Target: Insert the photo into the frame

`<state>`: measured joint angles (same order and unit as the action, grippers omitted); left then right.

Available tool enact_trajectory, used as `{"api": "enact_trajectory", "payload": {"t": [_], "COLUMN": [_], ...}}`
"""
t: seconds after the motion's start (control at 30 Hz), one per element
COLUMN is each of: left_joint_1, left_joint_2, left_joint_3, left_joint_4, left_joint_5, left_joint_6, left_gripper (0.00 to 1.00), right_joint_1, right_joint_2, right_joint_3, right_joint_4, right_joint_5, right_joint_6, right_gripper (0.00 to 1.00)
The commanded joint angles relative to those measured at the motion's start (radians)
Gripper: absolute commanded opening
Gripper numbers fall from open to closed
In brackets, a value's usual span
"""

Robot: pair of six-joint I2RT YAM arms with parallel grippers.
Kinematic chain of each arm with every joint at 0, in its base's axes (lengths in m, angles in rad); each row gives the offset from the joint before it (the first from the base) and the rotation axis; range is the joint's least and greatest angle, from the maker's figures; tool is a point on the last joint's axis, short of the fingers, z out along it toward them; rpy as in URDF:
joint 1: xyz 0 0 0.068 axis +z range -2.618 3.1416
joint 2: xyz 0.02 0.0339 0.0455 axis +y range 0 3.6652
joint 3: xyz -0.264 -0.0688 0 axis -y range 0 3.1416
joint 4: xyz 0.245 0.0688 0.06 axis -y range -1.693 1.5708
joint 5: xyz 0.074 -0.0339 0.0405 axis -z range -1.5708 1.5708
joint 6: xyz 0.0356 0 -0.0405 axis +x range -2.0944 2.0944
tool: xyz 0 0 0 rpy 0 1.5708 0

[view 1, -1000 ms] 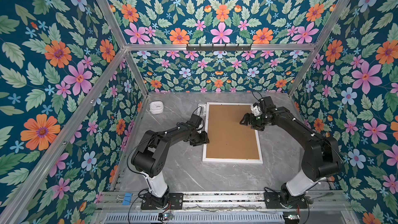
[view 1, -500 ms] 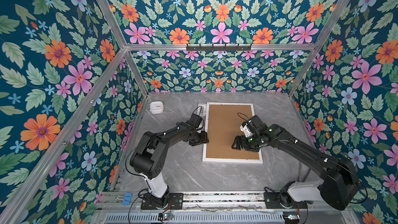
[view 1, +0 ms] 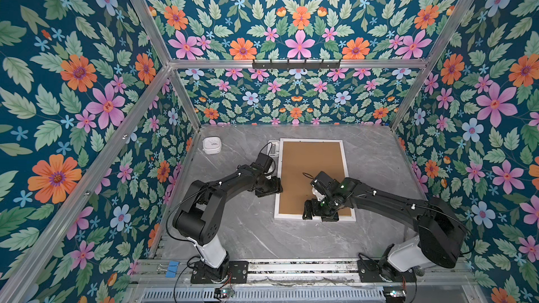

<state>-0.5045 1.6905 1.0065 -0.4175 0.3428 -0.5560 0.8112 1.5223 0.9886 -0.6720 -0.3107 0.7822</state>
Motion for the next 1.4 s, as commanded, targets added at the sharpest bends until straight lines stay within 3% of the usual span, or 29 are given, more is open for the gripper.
{"api": "enact_trajectory", "payload": {"t": [0.0,0.8,1.13,1.37], "left_joint_1": [0.001,0.001,-0.002,-0.016], "left_joint_2": [-0.004,-0.047,-0.054,-0.046], "left_joint_3": [-0.006,-0.038,-0.058,-0.065], "left_joint_4": [-0.002,-0.012,0.009,0.023], "left_joint_5": [-0.004,-0.011,0.01,0.018], "left_joint_6": [-0.004,-0.008,-0.024,-0.034], "left_gripper": [0.7,0.72,0.72,0.72], "right_joint_1": [0.003,-0.034,-0.047,-0.072], "right_joint_2": [0.022,0.163,0.088,0.102], "right_joint_3": [0.002,0.032,-0.012,-0.035], "right_joint_4": [0.031,0.058,0.129,0.196], "right_joint_5": [-0.001,0.083,0.124,0.038], "right_joint_6": [0.02,-0.004,0.037,0.086], "right_gripper": [0.86,0.85,0.85,0.85]}}
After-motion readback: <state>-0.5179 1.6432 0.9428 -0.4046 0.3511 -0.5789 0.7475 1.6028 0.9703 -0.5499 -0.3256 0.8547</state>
